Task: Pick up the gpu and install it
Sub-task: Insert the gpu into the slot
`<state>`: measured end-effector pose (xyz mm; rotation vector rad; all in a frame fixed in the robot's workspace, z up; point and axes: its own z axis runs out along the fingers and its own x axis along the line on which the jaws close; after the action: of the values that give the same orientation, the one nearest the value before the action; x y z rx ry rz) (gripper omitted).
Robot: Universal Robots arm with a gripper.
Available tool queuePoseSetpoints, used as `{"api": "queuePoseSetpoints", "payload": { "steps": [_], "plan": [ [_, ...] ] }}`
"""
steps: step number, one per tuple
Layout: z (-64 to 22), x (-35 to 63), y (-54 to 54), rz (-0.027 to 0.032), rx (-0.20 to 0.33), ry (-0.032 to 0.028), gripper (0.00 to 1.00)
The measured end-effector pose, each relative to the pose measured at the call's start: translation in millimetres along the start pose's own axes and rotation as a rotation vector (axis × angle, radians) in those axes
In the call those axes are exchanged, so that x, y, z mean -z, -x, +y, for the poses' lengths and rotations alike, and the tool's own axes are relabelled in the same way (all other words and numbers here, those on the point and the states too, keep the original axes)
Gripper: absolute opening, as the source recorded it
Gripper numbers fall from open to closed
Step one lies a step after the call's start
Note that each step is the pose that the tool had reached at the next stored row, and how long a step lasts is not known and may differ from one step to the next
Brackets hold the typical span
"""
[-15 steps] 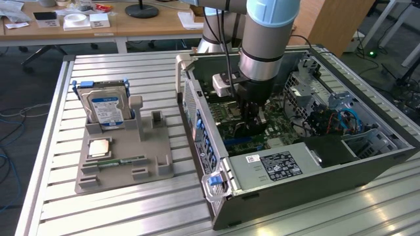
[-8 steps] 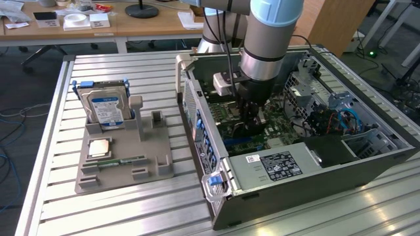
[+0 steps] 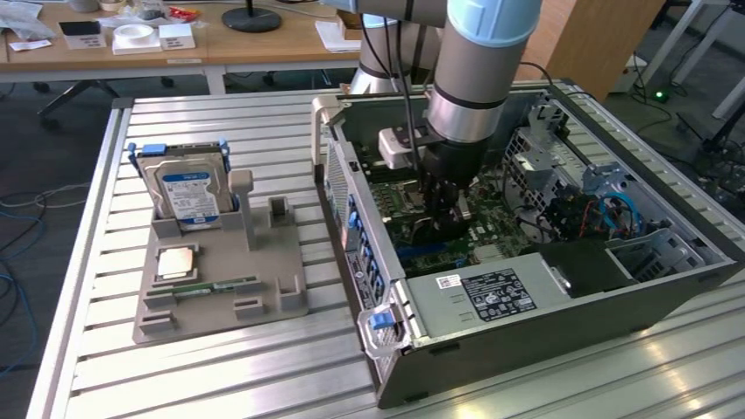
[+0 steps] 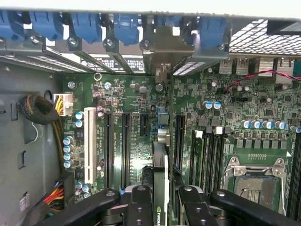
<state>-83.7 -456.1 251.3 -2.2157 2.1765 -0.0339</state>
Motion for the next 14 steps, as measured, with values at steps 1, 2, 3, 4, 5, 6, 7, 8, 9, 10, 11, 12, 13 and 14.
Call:
{"api": "queuePoseSetpoints", "payload": {
  "steps": [1, 2, 3, 4, 5, 6, 7, 8, 9, 10, 11, 12, 13, 14],
  "plan": [
    [-0.1, 0.0, 0.0, 0.0000, 0.000, 0.0032, 0.26],
    [-0.1, 0.1, 0.0, 0.0000, 0.000, 0.0051, 0.26],
    [-0.1, 0.0, 0.0, -0.0001, 0.000, 0.0064, 0.26],
    [-0.1, 0.0, 0.0, -0.0001, 0.000, 0.0072, 0.26],
    [-0.2, 0.0, 0.0, -0.0002, 0.000, 0.0080, 0.26],
    [-0.4, -0.1, 0.0, -0.0002, 0.000, 0.0092, 0.26],
    [-0.5, -0.1, 0.0, -0.0002, 0.000, 0.0105, 0.26],
    [-0.6, -0.1, 0.0, -0.0002, 0.000, 0.0115, 0.26],
    [-0.7, -0.1, 0.0, -0.0002, 0.000, 0.0121, 0.26],
    [-0.9, -0.2, 0.0, -0.0003, 0.000, 0.0128, 0.26],
    [-1.1, -0.2, 0.0, -0.0003, 0.000, 0.0137, 0.26],
    [-1.2, -0.3, 0.0, -0.0003, 0.000, 0.0144, 0.26],
    [-1.2, -0.3, 0.0, -0.0003, 0.000, 0.0148, 0.26],
    [-1.2, -0.3, 0.0, -0.0003, 0.000, 0.0153, 0.26]
  ]
}}
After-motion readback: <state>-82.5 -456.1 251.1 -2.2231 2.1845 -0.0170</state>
